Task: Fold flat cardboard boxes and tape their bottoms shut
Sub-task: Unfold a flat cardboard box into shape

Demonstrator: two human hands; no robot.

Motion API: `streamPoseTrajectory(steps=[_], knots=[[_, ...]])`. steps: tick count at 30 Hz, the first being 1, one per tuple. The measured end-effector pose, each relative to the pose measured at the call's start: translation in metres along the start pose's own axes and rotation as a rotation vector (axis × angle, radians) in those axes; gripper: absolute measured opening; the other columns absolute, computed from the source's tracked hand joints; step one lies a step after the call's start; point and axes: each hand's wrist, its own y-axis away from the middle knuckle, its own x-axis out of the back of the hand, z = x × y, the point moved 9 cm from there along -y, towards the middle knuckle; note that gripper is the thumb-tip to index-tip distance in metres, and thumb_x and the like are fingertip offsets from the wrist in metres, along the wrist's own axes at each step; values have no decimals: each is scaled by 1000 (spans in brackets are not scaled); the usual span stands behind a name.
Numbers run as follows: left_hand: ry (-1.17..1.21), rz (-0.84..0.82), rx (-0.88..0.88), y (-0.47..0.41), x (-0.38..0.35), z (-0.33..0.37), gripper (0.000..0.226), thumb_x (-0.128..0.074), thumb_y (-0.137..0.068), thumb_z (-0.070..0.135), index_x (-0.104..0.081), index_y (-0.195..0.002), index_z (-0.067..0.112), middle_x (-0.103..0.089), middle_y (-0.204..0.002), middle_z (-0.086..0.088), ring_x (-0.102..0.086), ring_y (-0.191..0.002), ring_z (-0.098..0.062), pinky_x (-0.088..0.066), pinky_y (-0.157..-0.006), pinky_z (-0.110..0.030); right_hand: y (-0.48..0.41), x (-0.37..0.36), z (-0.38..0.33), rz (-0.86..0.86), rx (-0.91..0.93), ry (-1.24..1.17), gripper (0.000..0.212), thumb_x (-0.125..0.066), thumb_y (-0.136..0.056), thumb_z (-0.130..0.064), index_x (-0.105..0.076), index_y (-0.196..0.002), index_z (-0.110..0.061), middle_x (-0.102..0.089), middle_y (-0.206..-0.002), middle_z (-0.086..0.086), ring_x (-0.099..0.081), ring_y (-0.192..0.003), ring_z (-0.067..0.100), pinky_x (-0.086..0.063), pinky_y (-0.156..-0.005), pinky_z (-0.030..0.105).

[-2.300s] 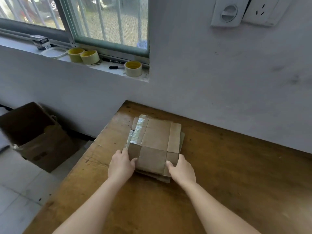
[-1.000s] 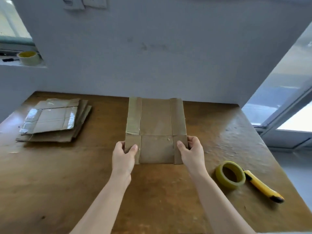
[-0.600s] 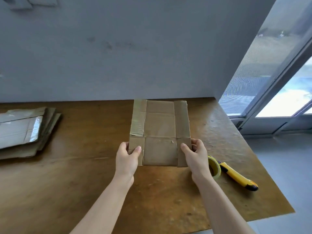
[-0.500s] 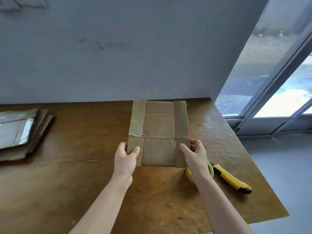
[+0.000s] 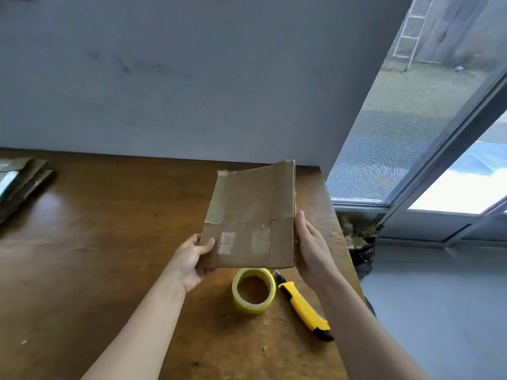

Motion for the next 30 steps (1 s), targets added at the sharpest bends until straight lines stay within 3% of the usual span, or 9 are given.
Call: streamPoseTrajectory(steps=[5,10,14,18,20,23,26,28,30], knots=[[-86,2,65,-4,-9,-5,21,-58,-92,11,-57,-112,17,-66,-96,-9,-59,-78,-21,-46,-46,-26,-10,9,-23,-44,102,194,26,-49,-100,-31,-61,-115,-13,-68,-84,7,-59,-66,19,-49,-52,30],[-207,45,93,-8,-18,-1,29,-59,-94,21,-55,-122,14,-59,-120,-11,-58,-97,-28,-51,-62,-35,-24,4,-32,-71,110,193,16,-54,-98,-16,-59,-112,-9,-62,-76,8,-56,-62,19,-51,-51,31],[-751,251,-326,2,-35,44,57,-56,-90,50,-47,-136,16,-51,-135,-5,-50,-120,-23,-44,-93,-36,-39,3,-34,47,101,235,10,-54,-94,-8,-54,-103,-11,-57,-52,-5,-53,-43,11,-49,-46,26],[-539,-68,-382,24,-79,62,101,-41,-60,93,-50,-136,27,-47,-126,18,-42,-117,-4,-31,-95,-22,-49,-10,-26,84,78,276,16,-52,-92,-9,-49,-107,-14,-59,-79,11,-61,-47,13,-54,-51,29],[-607,-122,-369,24,-89,66,81,-53,-72,78,-52,-135,27,-51,-128,16,-47,-115,-5,-34,-91,-21,-53,-16,-20,76,62,277,20,-52,-93,-10,-46,-112,-13,-61,-84,14,-65,-50,15,-55,-51,29],[-905,109,-518,24,-81,87,28,-51,-94,37,-68,-111,21,-69,-114,-1,-57,-85,-7,-45,-69,-27,-57,-23,-10,45,10,327,31,-55,-93,-12,-42,-120,-16,-67,-86,15,-68,-54,19,-55,-51,28],[-1229,225,-707,31,-84,102,23,-49,-97,27,-68,-106,21,-71,-95,3,-59,-74,-6,-39,-54,-16,-61,-25,1,5,-76,330,40,-57,-91,-14,-38,-125,-19,-70,-76,15,-69,-55,23,-54,-50,28],[-1343,200,-713,27,-87,99,17,-49,-96,27,-63,-87,22,-63,-75,6,-58,-63,-9,-36,-45,-19,-64,-24,6,9,-119,354,40,-59,-89,-16,-39,-124,-16,-70,-68,13,-68,-53,23,-53,-49,28],[-1363,244,-708,22,-84,99,25,-48,-96,23,-52,-71,21,-53,-62,6,-50,-53,-10,-28,-41,-18,-66,-18,9,39,-151,409,46,-63,-84,-21,-40,-123,-14,-67,-77,13,-67,-53,20,-51,-49,26]])
